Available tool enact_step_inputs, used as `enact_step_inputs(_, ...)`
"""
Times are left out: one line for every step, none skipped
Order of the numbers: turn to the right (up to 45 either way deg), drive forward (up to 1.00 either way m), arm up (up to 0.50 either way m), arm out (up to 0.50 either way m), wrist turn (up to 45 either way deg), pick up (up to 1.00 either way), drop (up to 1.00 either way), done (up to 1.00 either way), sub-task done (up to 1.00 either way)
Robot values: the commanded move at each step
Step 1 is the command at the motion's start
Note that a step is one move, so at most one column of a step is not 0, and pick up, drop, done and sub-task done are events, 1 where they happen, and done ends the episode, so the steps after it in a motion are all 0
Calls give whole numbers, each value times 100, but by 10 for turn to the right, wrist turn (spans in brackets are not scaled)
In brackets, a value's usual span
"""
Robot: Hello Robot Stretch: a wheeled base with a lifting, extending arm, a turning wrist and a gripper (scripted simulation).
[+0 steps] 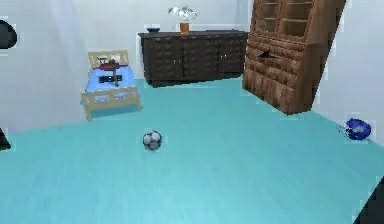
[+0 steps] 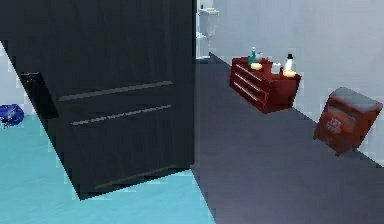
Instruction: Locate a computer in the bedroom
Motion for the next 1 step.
enact_step_inputs(90, 0, 0, 0, 0, 0, 0, 0, 0)
